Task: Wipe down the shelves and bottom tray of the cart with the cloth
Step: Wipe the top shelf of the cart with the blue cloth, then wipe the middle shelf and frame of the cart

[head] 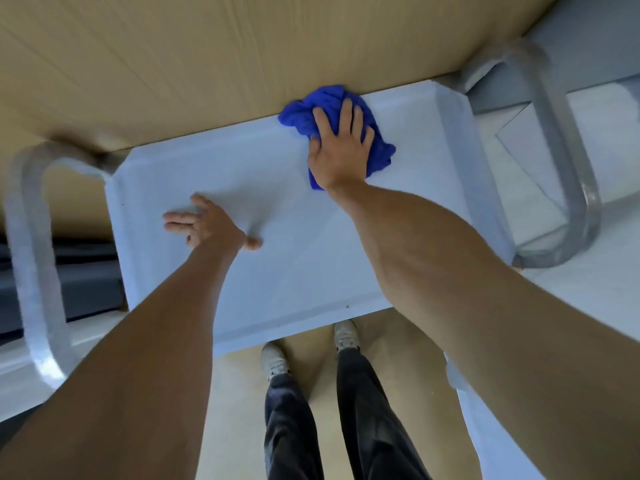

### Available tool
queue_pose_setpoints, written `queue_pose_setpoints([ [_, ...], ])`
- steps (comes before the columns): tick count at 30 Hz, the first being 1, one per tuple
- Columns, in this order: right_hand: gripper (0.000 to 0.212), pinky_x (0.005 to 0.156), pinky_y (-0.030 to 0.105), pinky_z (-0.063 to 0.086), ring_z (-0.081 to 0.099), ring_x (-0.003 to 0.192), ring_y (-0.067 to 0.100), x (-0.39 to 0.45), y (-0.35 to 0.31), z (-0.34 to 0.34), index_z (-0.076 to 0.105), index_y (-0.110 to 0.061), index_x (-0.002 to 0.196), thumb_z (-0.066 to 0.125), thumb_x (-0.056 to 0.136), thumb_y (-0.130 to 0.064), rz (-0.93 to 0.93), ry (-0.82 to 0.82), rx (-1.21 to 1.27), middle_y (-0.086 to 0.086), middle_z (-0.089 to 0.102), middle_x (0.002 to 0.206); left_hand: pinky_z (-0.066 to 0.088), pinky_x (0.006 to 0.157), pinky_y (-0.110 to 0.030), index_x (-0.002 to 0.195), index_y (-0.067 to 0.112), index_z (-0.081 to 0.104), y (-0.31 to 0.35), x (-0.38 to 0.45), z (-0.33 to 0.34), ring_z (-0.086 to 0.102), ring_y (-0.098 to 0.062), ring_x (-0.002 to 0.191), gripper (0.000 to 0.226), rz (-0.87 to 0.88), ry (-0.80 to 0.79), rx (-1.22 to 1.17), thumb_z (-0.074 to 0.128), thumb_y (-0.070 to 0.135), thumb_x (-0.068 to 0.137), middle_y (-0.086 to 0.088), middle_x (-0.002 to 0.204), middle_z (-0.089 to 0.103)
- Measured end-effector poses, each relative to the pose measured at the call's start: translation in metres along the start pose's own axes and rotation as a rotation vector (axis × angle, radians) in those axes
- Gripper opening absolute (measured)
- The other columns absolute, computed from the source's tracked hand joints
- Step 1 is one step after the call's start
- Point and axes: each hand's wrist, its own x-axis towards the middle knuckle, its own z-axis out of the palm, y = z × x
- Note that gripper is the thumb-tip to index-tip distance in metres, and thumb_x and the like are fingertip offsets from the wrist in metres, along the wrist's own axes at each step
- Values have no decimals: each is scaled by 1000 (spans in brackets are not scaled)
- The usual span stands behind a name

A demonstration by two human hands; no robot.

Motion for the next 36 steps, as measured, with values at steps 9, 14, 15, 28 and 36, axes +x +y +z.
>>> queue_pose_setpoints([
  [9, 45, 102, 53, 38, 43, 137, 37, -215, 45, 0, 57, -28, 136, 46, 93, -33, -2, 74, 30, 17, 44, 152, 23, 116, -49, 156, 15, 4, -16, -22, 2, -4, -47, 147, 128, 32, 62, -112, 90, 41, 64, -36, 156, -10],
  [14, 60, 89, 54, 48, 51, 130, 35, -338, 44, -14, 56, -29, 135, 75, 78, -26, 30, -117, 12, 12, 47, 150, 37, 106, -48, 129, 9, 56, -29, -76, 42, 22, -38, 142, 45, 209, 223, -198, 62, 35, 93, -23, 149, 32],
  [15, 64, 86, 55, 50, 54, 127, 35, -352, 39, -20, 55, -29, 135, 78, 75, -24, 53, -138, 37, 12, 50, 148, 40, 104, -46, 126, 8, 58, -31, -94, 52, 30, -37, 138, 39, 238, 204, -241, 54, 32, 96, -21, 144, 38],
  [28, 26, 52, 21, 43, 48, 57, 14, -414, -10, -80, 47, -20, 83, 32, 104, -21, 1134, -364, 1747, 1, 42, 70, 37, 59, -28, 63, 16, 49, -144, -220, 139, 44, -20, 59, 33, 447, -274, -609, 49, 33, 90, -1, 64, 51],
  [36, 23, 79, 38, 50, 59, 79, 28, -460, 22, 12, 61, -11, 90, 39, 96, -18, 1143, -326, 1545, 7, 59, 77, 40, 62, -27, 61, 25, 53, -160, -199, 223, 50, -17, 65, 27, 513, -324, -482, 50, 19, 87, 4, 68, 56],
])
